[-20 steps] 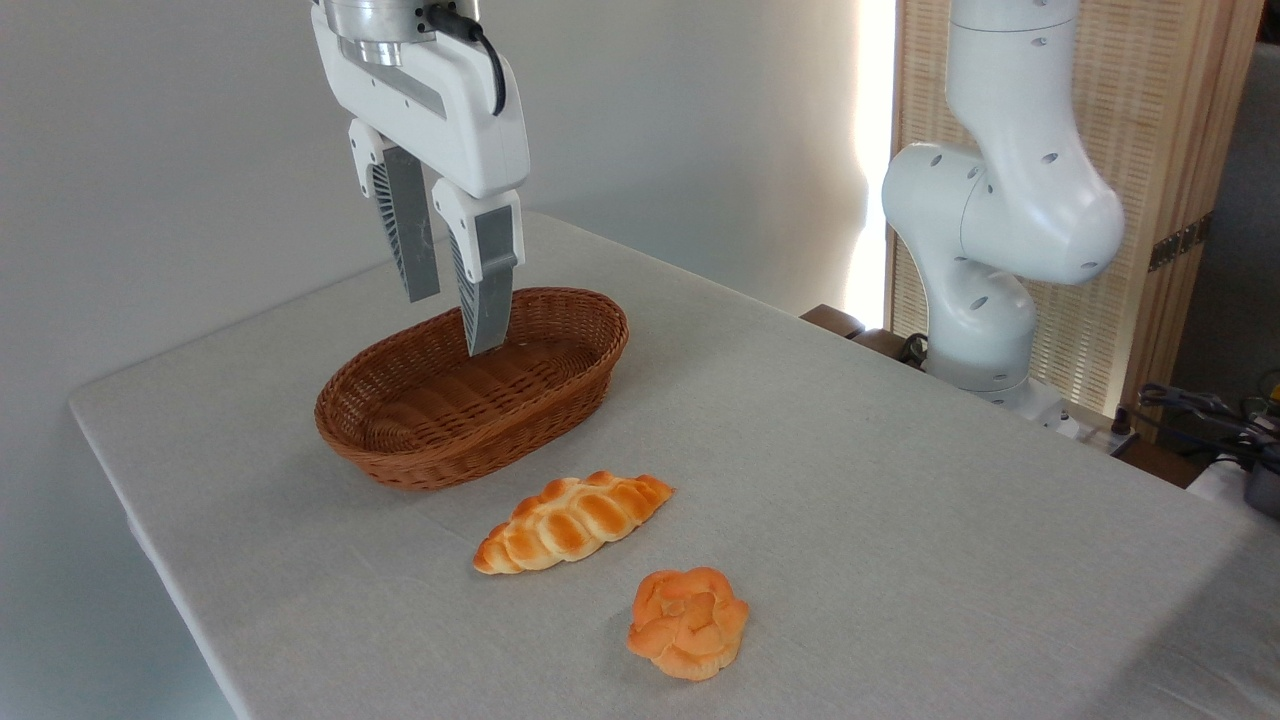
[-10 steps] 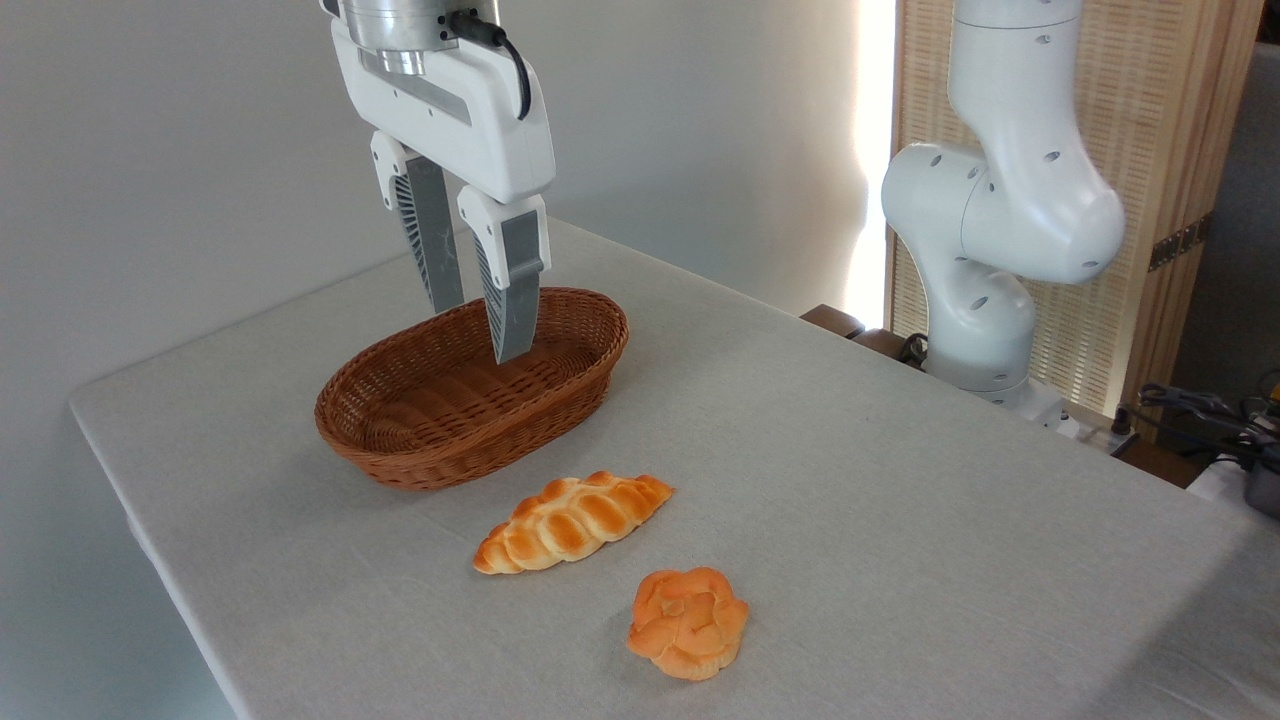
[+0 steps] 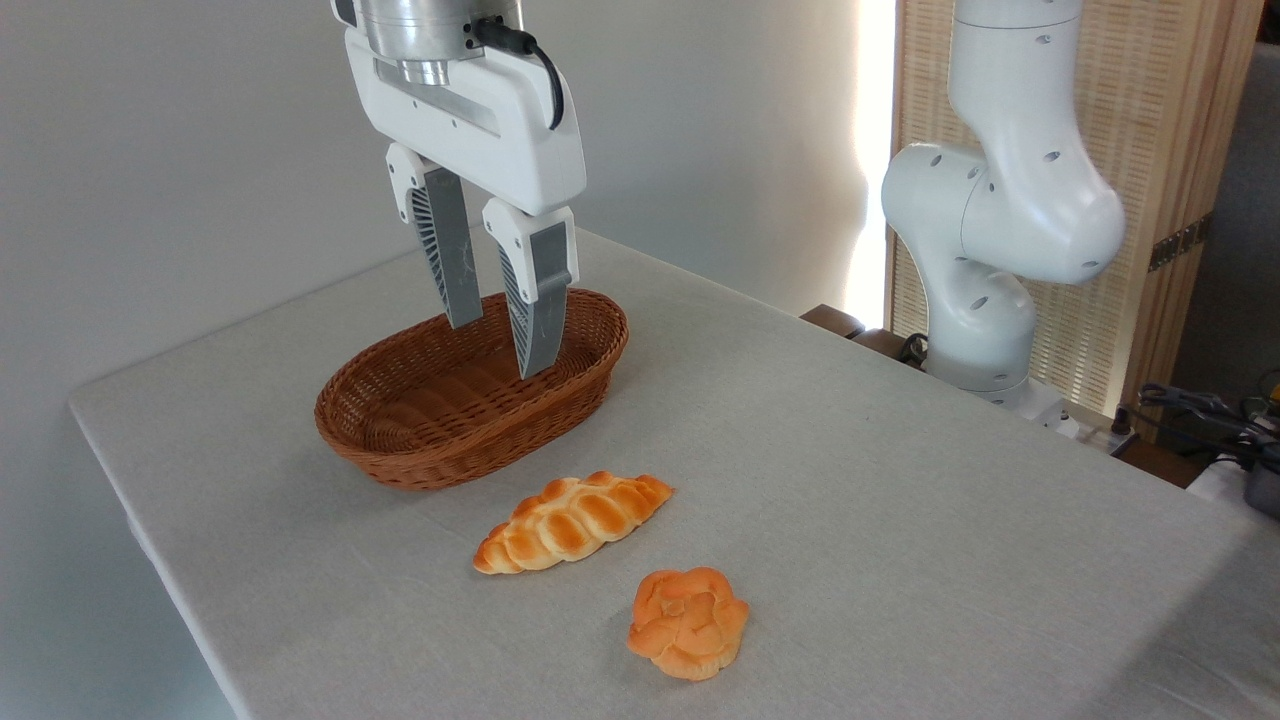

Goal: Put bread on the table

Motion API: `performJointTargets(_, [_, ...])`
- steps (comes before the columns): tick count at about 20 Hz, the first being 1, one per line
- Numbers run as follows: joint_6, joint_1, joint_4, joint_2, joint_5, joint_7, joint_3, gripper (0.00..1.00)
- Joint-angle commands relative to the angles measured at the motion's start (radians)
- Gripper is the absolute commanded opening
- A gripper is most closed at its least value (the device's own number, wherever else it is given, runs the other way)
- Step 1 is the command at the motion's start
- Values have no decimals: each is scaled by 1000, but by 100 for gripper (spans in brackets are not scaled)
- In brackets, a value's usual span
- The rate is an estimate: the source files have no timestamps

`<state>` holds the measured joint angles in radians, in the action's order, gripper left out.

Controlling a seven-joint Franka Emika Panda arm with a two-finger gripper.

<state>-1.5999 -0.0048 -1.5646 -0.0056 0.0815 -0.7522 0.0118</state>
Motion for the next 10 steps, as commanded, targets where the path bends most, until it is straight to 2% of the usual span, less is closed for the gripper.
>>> performJointTargets(1, [20,-12,-6,-14,-8,-10,-10,100])
performJointTargets(3, [20,-20,-6,-13,-19,-9,-10,100])
performJointTargets(5, [20,-21,-6,-13,-54,-9,-10,100])
performJointTargets(10, [21,-21,-5,-11,-63,-10,-10,100])
